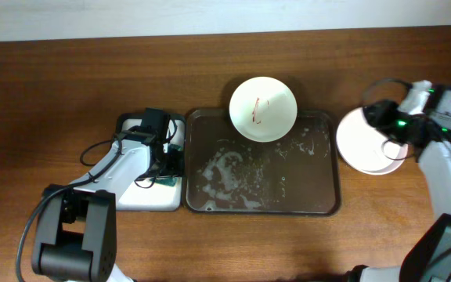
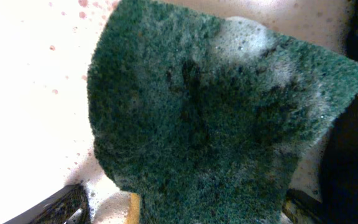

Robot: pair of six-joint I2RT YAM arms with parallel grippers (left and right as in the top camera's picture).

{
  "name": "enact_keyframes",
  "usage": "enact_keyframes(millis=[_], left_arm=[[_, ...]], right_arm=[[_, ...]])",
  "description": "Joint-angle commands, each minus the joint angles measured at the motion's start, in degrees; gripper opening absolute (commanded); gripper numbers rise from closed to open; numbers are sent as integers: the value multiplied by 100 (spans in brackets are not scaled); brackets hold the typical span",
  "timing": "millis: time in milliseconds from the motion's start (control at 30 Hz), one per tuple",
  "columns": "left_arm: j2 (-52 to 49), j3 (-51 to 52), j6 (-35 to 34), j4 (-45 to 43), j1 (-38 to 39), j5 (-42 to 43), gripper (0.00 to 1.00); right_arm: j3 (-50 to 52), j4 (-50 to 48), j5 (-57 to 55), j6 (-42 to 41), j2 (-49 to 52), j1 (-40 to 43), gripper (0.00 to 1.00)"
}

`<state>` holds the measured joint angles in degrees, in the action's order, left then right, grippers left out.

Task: Clean dirty plates on tray and stack at the side
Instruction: 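Grip the top plate with the right gripper and drag it to the tray center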

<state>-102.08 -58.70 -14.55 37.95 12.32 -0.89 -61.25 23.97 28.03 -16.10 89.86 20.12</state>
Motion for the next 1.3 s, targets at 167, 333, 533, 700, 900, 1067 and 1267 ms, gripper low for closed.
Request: enact_keyframes(millis=[167,333,533,700,900,1067,1267], left_arm=[[96,59,4,-20,31,94,82],[96,59,4,-17,31,94,82],[96,59,4,-22,31,94,82],[96,59,4,-37,31,96,82],[96,59,4,-57,31,94,82],[96,59,4,-280,31,94,82],[96,59,4,-1029,28,50,84]], right_arm=[[-1799,1602,-946,1456,590,-1718,56],[-2168,1349,-946,1456,1851,-2057,52],[-2168,925,-951,1117,2771,-2192,40],[-2159,994,-901,1071,2977,-2293,10],[-2181,2358,-640,1069,2629,-2317,4],[-2120,3613,-315,1023,2406,-2455,4],[-2026,3519,-667,863,2422,-2846,4]])
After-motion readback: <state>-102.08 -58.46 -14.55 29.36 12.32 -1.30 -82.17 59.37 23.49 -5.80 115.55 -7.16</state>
